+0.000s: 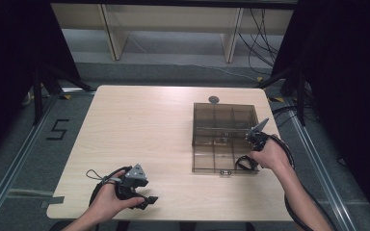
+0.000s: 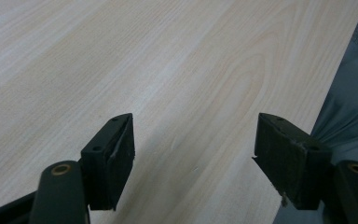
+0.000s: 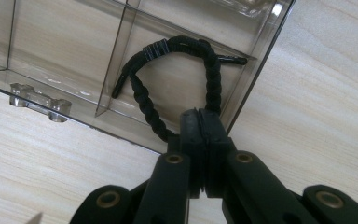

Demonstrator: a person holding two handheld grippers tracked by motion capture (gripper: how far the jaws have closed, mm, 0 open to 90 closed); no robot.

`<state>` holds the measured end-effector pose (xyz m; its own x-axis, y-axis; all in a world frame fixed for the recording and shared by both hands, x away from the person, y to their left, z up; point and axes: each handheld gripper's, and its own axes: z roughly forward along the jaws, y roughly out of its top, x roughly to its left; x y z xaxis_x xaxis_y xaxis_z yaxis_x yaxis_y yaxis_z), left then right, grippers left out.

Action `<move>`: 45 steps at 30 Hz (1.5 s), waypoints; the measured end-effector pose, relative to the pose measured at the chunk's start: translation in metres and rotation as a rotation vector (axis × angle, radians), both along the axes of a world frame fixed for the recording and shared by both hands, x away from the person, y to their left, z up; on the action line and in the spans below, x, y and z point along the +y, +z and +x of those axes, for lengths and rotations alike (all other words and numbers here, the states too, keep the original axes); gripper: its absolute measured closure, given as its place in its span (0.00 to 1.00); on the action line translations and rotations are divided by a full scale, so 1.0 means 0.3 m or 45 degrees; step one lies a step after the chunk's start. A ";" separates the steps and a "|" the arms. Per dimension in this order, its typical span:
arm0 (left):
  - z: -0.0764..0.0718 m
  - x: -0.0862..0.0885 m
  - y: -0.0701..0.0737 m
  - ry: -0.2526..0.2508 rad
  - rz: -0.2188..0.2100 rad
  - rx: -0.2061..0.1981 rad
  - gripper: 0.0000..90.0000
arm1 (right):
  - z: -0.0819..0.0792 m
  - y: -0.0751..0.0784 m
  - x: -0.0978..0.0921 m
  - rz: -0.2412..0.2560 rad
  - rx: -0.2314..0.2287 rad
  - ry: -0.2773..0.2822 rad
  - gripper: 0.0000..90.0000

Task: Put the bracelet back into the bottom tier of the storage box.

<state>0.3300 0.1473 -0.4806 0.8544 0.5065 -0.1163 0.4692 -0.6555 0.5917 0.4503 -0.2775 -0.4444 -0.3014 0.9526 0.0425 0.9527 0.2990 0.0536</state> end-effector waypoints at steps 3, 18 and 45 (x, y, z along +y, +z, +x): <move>0.000 0.000 0.000 0.000 0.000 0.000 0.32 | -0.003 0.005 -0.002 -0.004 -0.019 -0.002 0.99; -0.002 -0.004 -0.002 0.016 -0.017 0.012 0.32 | -0.067 0.049 -0.015 0.018 -0.065 0.016 0.94; -0.002 -0.005 -0.008 0.029 -0.020 0.013 0.32 | -0.227 0.022 -0.065 0.077 -0.169 0.026 0.87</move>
